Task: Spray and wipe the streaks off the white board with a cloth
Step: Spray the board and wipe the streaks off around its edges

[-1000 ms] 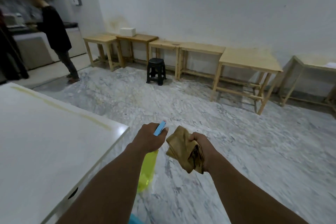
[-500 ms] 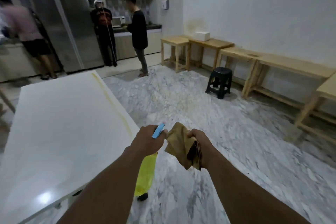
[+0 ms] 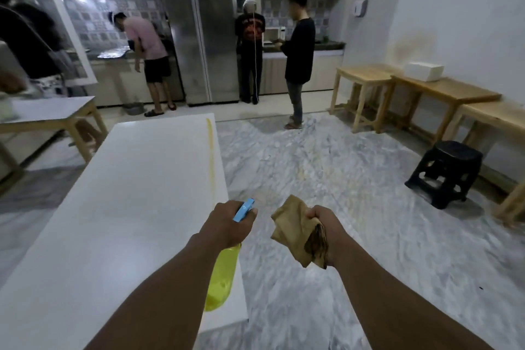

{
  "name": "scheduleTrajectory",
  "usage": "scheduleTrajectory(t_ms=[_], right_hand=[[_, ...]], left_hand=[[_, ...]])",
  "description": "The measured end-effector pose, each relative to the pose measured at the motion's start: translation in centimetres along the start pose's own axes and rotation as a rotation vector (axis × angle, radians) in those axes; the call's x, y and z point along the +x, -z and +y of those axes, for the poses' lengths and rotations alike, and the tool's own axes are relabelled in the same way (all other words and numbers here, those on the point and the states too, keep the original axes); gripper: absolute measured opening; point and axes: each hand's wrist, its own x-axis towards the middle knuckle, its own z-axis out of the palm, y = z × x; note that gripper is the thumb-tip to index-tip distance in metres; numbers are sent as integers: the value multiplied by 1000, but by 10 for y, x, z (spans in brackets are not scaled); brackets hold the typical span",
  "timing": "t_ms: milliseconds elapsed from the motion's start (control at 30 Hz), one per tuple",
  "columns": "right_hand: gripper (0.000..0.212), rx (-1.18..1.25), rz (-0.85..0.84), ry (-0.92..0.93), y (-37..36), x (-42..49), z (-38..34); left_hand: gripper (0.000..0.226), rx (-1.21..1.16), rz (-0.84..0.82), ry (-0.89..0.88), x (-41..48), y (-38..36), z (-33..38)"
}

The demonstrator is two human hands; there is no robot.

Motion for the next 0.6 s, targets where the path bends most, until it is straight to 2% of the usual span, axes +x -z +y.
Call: scheduleTrajectory(t_ms=[67,167,267,367,600], right_hand=[[33,43,-20,-27,-2,13,-8],[36,-21,-135,-43,-34,125,-93],[49,-35,-219,-95,-56,206,-131],[51,-24,-325,-174,-66,272,-163],[50,-65,-391,-232,-122,394,-243]], left_hand=[[43,12,-33,37,9,4,2],[40,15,70,108,110,8,11],[39,18,137,146,178,7,5],[40,24,145,237,231,4,2],[41,55,154,299,360,23,-12]])
